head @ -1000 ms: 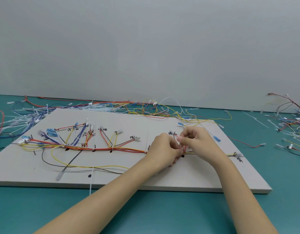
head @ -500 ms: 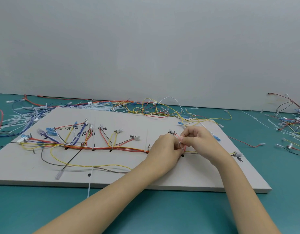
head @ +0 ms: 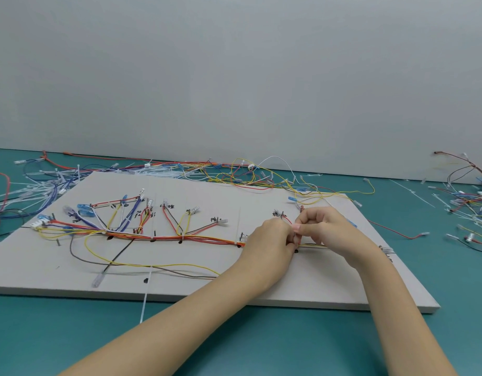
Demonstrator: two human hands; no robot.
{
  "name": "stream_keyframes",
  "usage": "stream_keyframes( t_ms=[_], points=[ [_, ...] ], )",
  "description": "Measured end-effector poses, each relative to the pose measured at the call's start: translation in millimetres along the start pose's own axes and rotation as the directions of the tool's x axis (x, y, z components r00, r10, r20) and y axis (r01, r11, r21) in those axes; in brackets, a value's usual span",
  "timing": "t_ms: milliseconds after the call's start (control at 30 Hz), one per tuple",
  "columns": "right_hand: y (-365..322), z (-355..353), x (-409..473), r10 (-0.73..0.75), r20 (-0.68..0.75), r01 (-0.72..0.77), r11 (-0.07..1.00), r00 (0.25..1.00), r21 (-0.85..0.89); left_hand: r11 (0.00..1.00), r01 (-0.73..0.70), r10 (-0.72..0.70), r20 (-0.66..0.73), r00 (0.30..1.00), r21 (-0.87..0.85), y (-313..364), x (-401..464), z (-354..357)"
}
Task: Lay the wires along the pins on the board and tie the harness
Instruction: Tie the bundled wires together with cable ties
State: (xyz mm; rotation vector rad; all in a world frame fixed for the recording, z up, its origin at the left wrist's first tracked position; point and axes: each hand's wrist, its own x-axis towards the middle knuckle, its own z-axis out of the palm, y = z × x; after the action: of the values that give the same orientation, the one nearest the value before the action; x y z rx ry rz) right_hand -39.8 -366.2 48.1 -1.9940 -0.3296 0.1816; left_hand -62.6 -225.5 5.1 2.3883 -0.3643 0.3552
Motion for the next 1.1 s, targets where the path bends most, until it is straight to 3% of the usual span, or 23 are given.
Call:
stream_keyframes(
  t_ms=[367, 500, 567, 633, 700, 733, 800, 900, 1100],
  points=[
    [-1, -2, 0, 0.057, -0.021, -0.058, 0.998, 0.998, -0.038, 1.000, -0.013, 0.014, 0.004, 1.000, -0.021, -2, 0, -1],
    [-1, 4, 2, -0.010, -0.154, 0.010, 1.000, 0.988, 0.000, 0.999, 0.009, -0.008, 0.027, 1.000, -0.036, -4, 3, -2],
    [1, 3, 5, -0.027, -0.274, 0.026, 1.000, 0.961, -0.007, 0.990, 0.095, -0.084, 0.105, 0.991, -0.103, -3, 6, -6],
    [4, 1, 8, -0.054, -0.357, 0.035, 0.998, 0.933, -0.060, 0.870, 0.325, -0.227, 0.284, 0.932, -0.371, -4, 13, -18],
    [8, 2, 10, -0.069, -0.380, 0.026, 0.993, 0.922, -0.117, 0.600, 0.555, -0.310, 0.473, 0.825, -0.576, -5, 20, -37],
    [9, 2, 11, -0.065, -0.374, 0.012, 0.990, 0.925, -0.141, 0.507, 0.601, -0.310, 0.520, 0.796, -0.618, -8, 24, -47],
    [11, 5, 13, -0.042, -0.352, -0.017, 0.987, 0.935, -0.161, 0.417, 0.615, -0.296, 0.540, 0.788, -0.669, -14, 32, -66],
    [13, 5, 13, -0.009, -0.325, -0.046, 0.986, 0.946, -0.161, 0.465, 0.560, -0.294, 0.477, 0.828, -0.686, -22, 39, -90],
    [15, 2, 10, 0.050, -0.248, -0.120, 0.954, 0.968, -0.276, 0.763, 0.394, -0.359, 0.172, 0.917, -0.513, -47, 36, -111]
  ],
)
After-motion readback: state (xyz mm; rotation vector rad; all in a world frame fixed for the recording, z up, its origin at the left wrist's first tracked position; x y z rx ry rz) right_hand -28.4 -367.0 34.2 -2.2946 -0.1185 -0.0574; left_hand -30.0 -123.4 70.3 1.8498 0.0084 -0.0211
